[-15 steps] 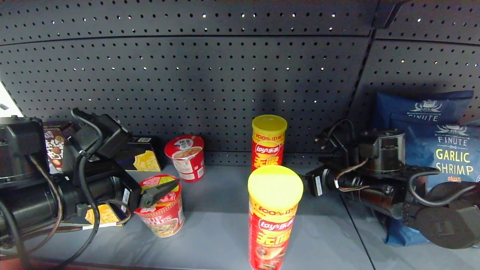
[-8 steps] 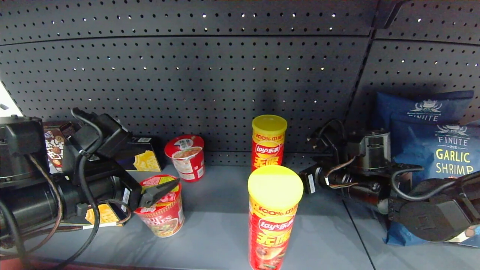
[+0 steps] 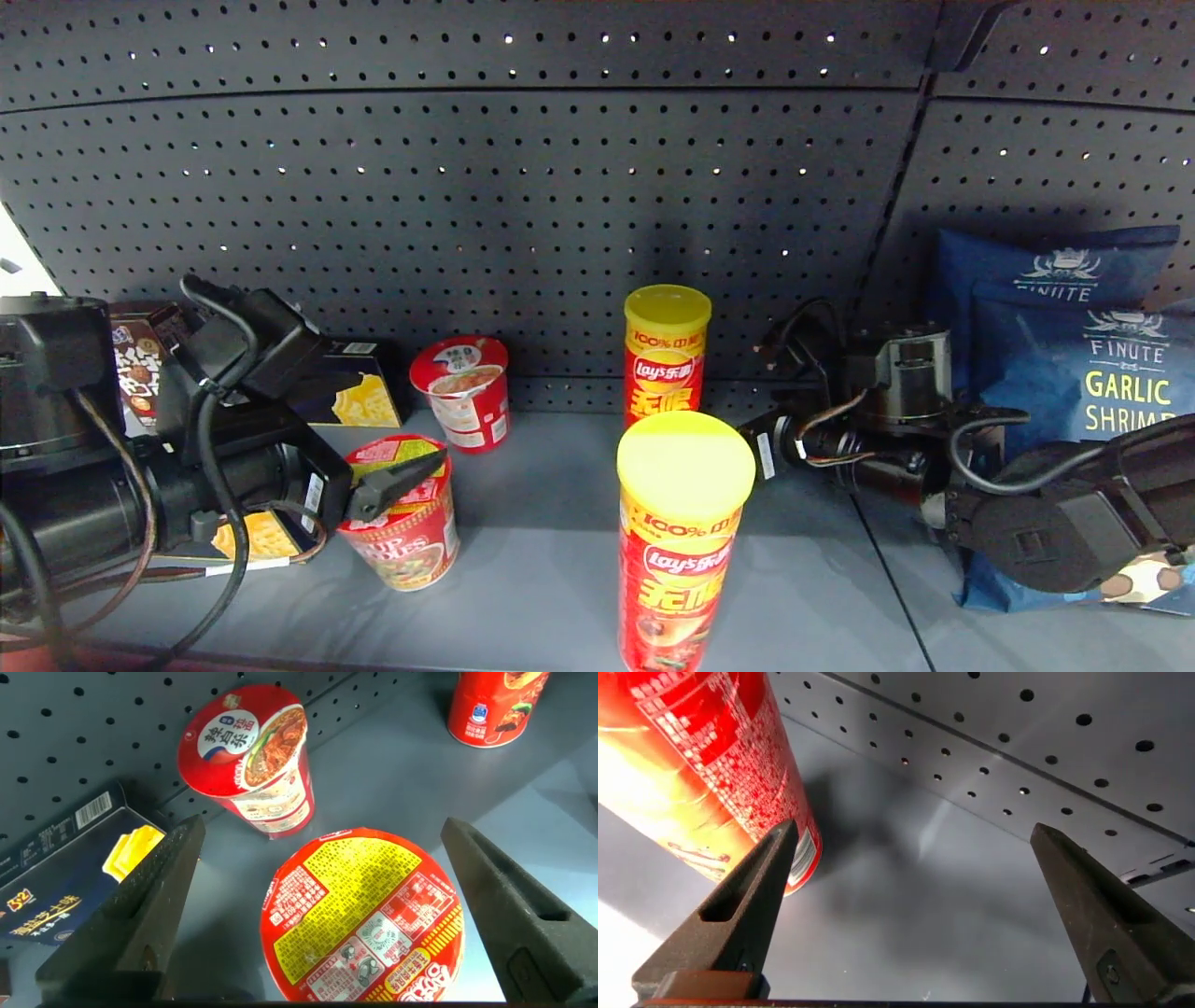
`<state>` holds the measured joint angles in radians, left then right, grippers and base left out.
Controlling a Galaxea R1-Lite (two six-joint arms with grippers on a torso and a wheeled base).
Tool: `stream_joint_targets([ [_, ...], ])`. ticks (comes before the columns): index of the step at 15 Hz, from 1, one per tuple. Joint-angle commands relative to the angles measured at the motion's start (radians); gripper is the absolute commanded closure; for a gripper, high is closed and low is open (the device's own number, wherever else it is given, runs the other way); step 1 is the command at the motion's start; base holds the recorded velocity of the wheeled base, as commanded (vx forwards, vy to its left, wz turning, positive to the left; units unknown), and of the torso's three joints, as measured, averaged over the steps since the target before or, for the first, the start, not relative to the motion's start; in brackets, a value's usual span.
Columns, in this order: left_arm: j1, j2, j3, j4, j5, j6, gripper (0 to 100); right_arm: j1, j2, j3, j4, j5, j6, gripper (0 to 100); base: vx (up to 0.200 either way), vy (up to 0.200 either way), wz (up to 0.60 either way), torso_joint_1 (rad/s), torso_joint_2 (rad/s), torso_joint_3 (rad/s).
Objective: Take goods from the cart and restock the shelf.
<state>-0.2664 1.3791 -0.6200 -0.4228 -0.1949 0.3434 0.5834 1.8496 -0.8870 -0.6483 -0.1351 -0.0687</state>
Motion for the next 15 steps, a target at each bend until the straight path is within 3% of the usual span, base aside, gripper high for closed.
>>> stream_joint_targets([
  [1, -0.001, 0.001, 0.0, -0.001, 0.0, 0.0, 0, 0.0, 0.008, -0.001, -0.001, 0.0, 0.0, 0, 0.0, 0.0, 0.0, 0.0, 0.0, 0.0],
  [8, 0.001, 0.0, 0.006, -0.001, 0.0, 0.0, 0, 0.016, -0.004, 0.0, -0.001, -0.006, 0.003, 0, 0.0, 0.0, 0.0, 0.0, 0.0, 0.0],
  [12, 0.004, -0.038, 0.017, -0.001, 0.0, 0.0, 0, 0.004, -0.144, 0.02, 0.002, -0.011, 0.004, 0, 0.0, 0.0, 0.0, 0.0, 0.0, 0.0],
  [15, 0.018, -0.101, 0.013, 0.002, 0.003, 0.0, 0, -0.014, -0.306, 0.115, 0.002, -0.017, 0.003, 0, 0.0, 0.0, 0.0, 0.0, 0.0, 0.0],
])
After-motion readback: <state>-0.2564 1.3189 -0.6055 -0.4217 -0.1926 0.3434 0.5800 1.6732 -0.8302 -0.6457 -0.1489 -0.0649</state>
